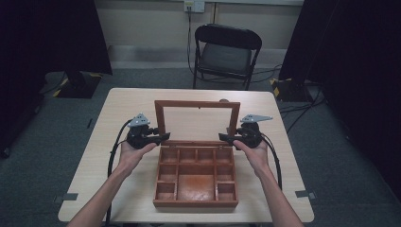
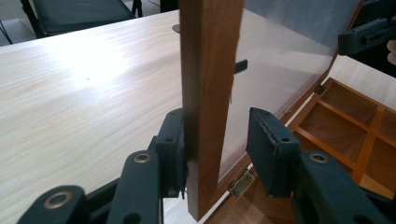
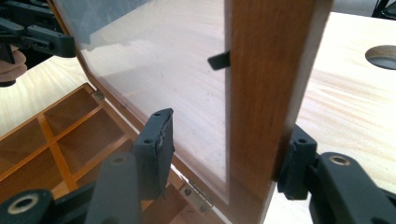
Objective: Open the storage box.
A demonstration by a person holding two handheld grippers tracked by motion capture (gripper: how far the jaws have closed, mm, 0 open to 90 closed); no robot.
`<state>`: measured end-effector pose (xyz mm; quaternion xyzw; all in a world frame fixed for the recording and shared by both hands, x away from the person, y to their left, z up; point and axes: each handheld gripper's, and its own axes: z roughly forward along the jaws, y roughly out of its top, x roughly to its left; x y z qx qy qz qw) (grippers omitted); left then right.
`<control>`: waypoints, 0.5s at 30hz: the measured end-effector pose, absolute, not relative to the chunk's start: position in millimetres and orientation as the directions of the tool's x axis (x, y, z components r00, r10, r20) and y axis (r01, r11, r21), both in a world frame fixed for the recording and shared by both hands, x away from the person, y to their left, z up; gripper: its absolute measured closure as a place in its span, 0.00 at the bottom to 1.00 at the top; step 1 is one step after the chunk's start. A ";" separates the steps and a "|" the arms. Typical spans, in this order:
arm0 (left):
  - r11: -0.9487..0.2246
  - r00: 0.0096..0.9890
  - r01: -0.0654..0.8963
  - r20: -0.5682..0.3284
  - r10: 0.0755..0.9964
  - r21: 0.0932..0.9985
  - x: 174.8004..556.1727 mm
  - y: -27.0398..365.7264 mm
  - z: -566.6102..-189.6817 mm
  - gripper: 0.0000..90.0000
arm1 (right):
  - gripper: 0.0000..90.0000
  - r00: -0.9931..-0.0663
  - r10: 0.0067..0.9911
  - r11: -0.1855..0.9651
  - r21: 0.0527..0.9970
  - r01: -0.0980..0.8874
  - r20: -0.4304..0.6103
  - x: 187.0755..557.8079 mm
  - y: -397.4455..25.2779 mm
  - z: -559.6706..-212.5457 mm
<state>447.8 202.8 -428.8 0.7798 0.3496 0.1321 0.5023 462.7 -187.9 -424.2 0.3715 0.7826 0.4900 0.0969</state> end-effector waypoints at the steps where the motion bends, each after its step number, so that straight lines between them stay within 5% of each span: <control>1: -0.254 0.722 0.413 -0.144 0.677 0.875 448.7 203.6 -429.1 0.65 | 0.52 -0.703 0.679 0.244 0.838 0.487 0.211 463.2 -187.4 -424.7; 15: -0.221 0.695 0.461 -0.195 0.692 0.860 453.6 206.5 -442.2 0.65 | 0.49 -0.676 0.711 0.230 0.844 0.485 0.195 471.8 -182.9 -434.7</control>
